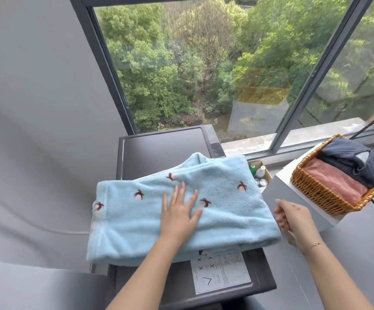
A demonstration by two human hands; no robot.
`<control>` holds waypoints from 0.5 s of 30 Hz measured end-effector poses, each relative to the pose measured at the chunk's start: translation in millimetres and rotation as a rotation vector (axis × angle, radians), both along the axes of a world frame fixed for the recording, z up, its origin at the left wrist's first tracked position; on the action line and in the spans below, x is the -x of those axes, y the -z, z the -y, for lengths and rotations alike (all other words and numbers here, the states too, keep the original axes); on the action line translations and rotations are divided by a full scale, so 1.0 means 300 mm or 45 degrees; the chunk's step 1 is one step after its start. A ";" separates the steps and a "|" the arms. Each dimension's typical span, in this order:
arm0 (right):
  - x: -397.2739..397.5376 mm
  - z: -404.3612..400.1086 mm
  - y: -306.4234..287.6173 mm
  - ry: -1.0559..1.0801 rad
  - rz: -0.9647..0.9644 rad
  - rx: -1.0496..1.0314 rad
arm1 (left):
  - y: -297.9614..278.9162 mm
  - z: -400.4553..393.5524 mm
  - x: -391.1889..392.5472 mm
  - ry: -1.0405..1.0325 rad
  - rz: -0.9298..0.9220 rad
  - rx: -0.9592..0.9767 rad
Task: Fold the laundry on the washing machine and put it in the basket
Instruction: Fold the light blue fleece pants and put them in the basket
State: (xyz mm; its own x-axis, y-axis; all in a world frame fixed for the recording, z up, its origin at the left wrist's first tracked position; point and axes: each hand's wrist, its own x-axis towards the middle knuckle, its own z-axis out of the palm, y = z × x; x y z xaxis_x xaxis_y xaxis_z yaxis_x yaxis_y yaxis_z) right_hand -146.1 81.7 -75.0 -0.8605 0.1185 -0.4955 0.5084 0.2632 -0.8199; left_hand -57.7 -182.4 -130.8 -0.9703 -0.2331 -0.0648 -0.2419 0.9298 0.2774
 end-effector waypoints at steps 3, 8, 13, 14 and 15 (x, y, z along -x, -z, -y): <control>0.053 0.011 0.036 -0.053 -0.118 -0.004 | 0.094 -0.016 -0.003 0.016 0.079 0.071; 0.076 0.021 0.096 -0.543 0.170 -0.045 | 0.100 -0.026 0.008 -0.020 0.064 0.124; 0.032 0.018 0.163 -0.441 -0.007 0.105 | 0.098 -0.081 0.044 -0.197 0.074 0.126; 0.021 0.019 0.174 -0.384 -0.035 0.113 | 0.095 -0.095 0.056 -0.237 0.095 0.104; 0.014 0.020 0.187 -0.347 -0.032 0.118 | 0.091 -0.106 0.068 -0.281 0.114 0.097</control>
